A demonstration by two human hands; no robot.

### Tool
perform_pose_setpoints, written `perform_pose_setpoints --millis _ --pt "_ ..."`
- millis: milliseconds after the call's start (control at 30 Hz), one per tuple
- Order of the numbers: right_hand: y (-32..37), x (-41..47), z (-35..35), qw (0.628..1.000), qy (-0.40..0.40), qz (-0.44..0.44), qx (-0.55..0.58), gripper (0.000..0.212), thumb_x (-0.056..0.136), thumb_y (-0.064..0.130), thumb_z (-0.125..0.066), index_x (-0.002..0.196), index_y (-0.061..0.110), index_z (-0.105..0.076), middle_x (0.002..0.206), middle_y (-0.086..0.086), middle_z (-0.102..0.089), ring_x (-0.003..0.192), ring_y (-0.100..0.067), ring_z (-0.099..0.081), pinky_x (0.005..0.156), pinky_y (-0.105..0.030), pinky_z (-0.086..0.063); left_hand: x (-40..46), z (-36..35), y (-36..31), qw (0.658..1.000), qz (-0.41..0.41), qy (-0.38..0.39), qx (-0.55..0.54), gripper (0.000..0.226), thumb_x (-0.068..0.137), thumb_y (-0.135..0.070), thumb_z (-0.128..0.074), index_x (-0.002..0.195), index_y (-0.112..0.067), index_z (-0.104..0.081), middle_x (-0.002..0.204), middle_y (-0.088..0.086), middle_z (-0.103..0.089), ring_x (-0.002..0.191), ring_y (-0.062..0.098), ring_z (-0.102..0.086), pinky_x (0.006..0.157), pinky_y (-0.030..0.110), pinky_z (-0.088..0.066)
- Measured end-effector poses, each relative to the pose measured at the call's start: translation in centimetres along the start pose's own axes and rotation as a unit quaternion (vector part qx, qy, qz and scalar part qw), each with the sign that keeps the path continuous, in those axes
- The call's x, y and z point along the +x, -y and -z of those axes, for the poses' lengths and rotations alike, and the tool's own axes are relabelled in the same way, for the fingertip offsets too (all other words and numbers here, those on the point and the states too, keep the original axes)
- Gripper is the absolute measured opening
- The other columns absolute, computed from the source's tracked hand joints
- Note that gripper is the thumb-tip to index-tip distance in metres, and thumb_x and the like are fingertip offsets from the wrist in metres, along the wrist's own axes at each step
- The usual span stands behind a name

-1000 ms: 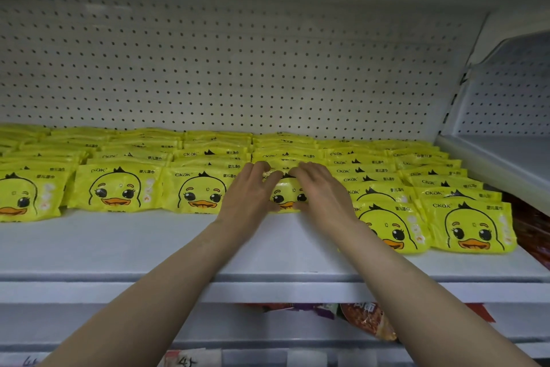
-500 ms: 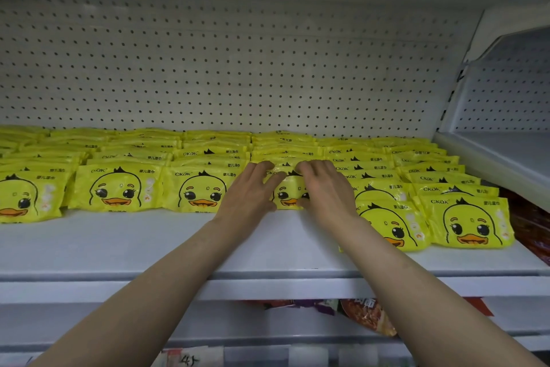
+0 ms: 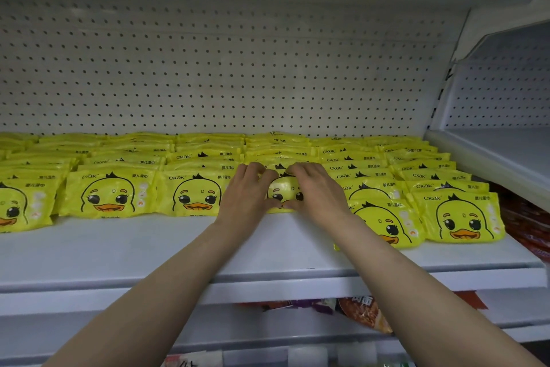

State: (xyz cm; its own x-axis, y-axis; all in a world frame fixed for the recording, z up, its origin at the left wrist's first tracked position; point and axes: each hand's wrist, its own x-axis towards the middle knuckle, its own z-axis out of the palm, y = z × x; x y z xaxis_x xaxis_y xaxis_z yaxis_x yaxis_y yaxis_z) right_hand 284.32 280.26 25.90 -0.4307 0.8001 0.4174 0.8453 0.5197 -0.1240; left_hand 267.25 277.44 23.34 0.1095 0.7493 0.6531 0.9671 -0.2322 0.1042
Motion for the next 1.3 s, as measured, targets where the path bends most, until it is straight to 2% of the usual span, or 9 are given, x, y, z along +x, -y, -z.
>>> perform_pose_setpoints --millis 300,500,600,667,767,867,1033,1300 --pt "0.2 0.4 -0.4 1.0 -0.025 -0.007 -0.014 0.068 0.073 0.043 -0.08 0.13 0.023 -0.048 0.134 0.003 -0.052 0.13 -0.018 -0.039 0.082 -0.033 -0.045 0.4 -0.5 0.0 1.0 0.007 -0.012 0.013 0.056 0.061 -0.036 -0.085 0.11 -0.017 -0.063 0.105 0.009 -0.056 0.089 0.031 -0.051 0.076 0.039 -0.046" --pt "-2.0 -1.0 2.0 0.998 -0.016 0.001 0.053 0.06 0.081 0.042 -0.074 0.134 0.024 -0.051 0.145 0.004 -0.045 0.138 -0.016 -0.032 0.097 -0.031 -0.039 0.0 0.6 -1.6 0.999 0.038 -0.014 0.028 0.064 0.064 -0.043 -0.083 0.118 -0.019 -0.061 0.113 0.008 -0.056 0.101 0.031 -0.05 0.08 0.041 -0.046" --pt "-4.7 -2.6 4.5 0.997 0.001 -0.007 0.071 0.058 0.084 0.046 -0.071 0.134 0.026 -0.051 0.145 0.005 -0.046 0.137 -0.016 -0.034 0.098 -0.032 -0.039 0.3 1.4 -4.3 0.999 0.035 -0.012 0.002 0.065 0.067 -0.049 -0.079 0.122 -0.018 -0.06 0.118 0.01 -0.056 0.108 0.033 -0.049 0.085 0.044 -0.047" --pt "-6.8 -3.6 5.9 0.997 0.016 -0.018 0.073 0.058 0.083 0.048 -0.071 0.134 0.029 -0.051 0.145 0.006 -0.047 0.135 -0.016 -0.037 0.1 -0.034 -0.04 0.6 2.0 -6.8 0.999 0.019 0.006 -0.029 0.065 0.07 -0.05 -0.077 0.125 -0.02 -0.059 0.121 0.009 -0.055 0.113 0.031 -0.047 0.09 0.043 -0.045" --pt "-9.7 -5.2 7.2 0.996 0.049 -0.018 0.071 0.059 0.082 0.052 -0.071 0.134 0.033 -0.052 0.145 0.006 -0.048 0.135 -0.016 -0.038 0.103 -0.035 -0.041 0.5 2.3 -10.7 0.992 0.006 0.076 -0.103 0.065 0.074 -0.05 -0.074 0.131 -0.026 -0.054 0.127 0.005 -0.051 0.121 0.025 -0.042 0.099 0.039 -0.04" --pt "-12.0 -7.1 7.7 0.994 0.075 0.002 0.078 0.061 0.08 0.056 -0.071 0.135 0.036 -0.052 0.145 0.007 -0.049 0.136 -0.016 -0.039 0.105 -0.036 -0.04 -0.3 1.6 -13.6 0.982 -0.013 0.133 -0.13 0.067 0.074 -0.052 -0.074 0.133 -0.029 -0.052 0.13 0.003 -0.05 0.124 0.023 -0.041 0.103 0.036 -0.037" --pt "-14.7 -9.9 7.4 0.99 0.107 0.039 0.078 0.067 0.079 0.058 -0.071 0.139 0.037 -0.049 0.153 0.006 -0.04 0.143 -0.015 -0.029 0.114 -0.037 -0.031 -1.8 0.7 -16.0 0.985 -0.001 0.143 -0.099 0.067 0.076 -0.05 -0.073 0.135 -0.027 -0.053 0.134 0.003 -0.05 0.125 0.023 -0.039 0.105 0.033 -0.031" --pt "-15.6 -10.8 6.3 0.987 0.095 0.081 0.104 0.059 0.08 0.051 -0.074 0.134 0.038 -0.052 0.155 0.007 -0.036 0.145 -0.016 -0.026 0.117 -0.035 -0.026 -2.3 0.2 -16.0 0.985 -0.009 0.152 -0.085 0.066 0.074 -0.046 -0.076 0.134 -0.029 -0.054 0.146 0.008 -0.043 0.135 0.027 -0.033 0.111 0.04 -0.028"
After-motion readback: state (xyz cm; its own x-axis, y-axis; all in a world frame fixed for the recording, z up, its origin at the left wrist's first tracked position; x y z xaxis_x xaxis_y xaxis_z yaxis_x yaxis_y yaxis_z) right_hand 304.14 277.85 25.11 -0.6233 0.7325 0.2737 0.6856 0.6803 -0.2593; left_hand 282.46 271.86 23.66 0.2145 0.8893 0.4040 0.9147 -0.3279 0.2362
